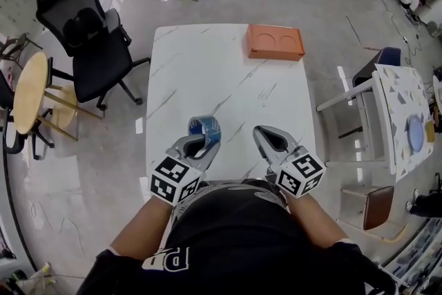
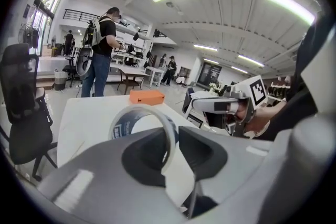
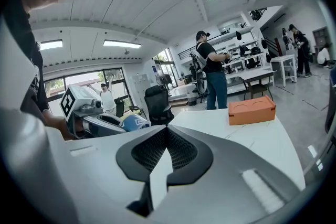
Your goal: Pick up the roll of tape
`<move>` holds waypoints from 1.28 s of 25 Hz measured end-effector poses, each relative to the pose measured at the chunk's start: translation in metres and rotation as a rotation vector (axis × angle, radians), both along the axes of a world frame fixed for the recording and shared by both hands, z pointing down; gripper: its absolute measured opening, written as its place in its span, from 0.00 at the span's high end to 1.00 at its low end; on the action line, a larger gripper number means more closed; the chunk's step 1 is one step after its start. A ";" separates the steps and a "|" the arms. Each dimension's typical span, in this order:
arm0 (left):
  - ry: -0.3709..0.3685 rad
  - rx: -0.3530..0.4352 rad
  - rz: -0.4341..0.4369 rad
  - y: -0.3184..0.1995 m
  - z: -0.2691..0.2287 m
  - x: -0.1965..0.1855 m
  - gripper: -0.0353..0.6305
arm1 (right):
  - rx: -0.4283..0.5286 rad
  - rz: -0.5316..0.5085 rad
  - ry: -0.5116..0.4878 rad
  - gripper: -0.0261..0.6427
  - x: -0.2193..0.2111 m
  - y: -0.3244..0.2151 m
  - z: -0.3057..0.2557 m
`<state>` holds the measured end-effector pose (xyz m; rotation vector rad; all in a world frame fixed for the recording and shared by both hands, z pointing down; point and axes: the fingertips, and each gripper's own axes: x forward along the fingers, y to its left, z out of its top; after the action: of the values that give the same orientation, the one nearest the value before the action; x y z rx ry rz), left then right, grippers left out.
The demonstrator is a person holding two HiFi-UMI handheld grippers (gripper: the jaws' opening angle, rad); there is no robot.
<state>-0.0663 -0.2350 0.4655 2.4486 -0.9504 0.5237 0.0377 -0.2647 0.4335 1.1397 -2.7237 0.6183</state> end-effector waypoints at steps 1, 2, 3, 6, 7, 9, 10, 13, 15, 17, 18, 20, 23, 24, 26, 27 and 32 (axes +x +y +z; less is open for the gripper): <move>0.003 -0.001 0.003 0.000 -0.001 0.001 0.75 | -0.003 0.002 0.004 0.97 0.000 0.001 0.002; 0.003 -0.003 0.005 0.001 -0.001 0.001 0.75 | -0.008 0.005 0.006 0.97 0.000 0.002 0.004; 0.003 -0.005 0.006 0.000 -0.001 0.001 0.75 | -0.015 0.008 0.006 0.97 0.000 0.002 0.006; 0.003 -0.003 0.004 -0.002 -0.003 0.000 0.75 | -0.031 0.012 0.005 0.97 0.000 0.003 0.011; 0.005 -0.001 0.004 -0.003 -0.004 0.001 0.75 | -0.032 0.012 0.005 0.97 0.001 0.003 0.011; 0.005 0.000 0.008 -0.005 -0.005 0.003 0.75 | -0.032 0.015 0.005 0.97 0.002 0.004 0.011; 0.004 0.000 0.012 -0.005 -0.004 0.004 0.75 | -0.033 0.017 0.004 0.97 0.003 0.004 0.012; 0.003 -0.001 0.023 -0.005 -0.002 0.010 0.75 | -0.038 0.025 0.005 0.97 0.006 0.004 0.015; 0.005 -0.001 0.027 -0.005 -0.002 0.011 0.76 | -0.041 0.027 0.005 0.97 0.006 0.004 0.016; 0.002 -0.001 0.033 -0.004 -0.003 0.013 0.76 | -0.043 0.030 0.005 0.97 0.007 0.005 0.016; -0.002 0.000 0.036 -0.004 -0.003 0.013 0.75 | -0.043 0.031 0.006 0.97 0.009 0.005 0.016; -0.010 0.003 0.037 -0.005 -0.003 0.014 0.76 | -0.041 0.033 0.007 0.97 0.010 0.005 0.017; -0.014 0.009 0.035 -0.007 -0.004 0.015 0.76 | -0.037 0.029 0.011 0.97 0.012 0.003 0.017; -0.015 0.010 0.036 -0.008 -0.004 0.015 0.76 | -0.038 0.028 0.012 0.97 0.013 0.003 0.017; -0.020 0.012 0.041 -0.008 -0.005 0.015 0.76 | -0.040 0.027 0.012 0.97 0.012 0.004 0.018; -0.023 0.014 0.042 -0.008 -0.006 0.014 0.76 | -0.042 0.025 0.012 0.97 0.011 0.004 0.018; -0.026 0.022 0.043 -0.008 -0.008 0.015 0.76 | -0.044 0.016 0.018 0.97 0.012 0.004 0.018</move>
<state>-0.0509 -0.2430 0.4576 2.4926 -0.9201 0.5644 0.0492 -0.2605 0.4514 1.1519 -2.6747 0.6625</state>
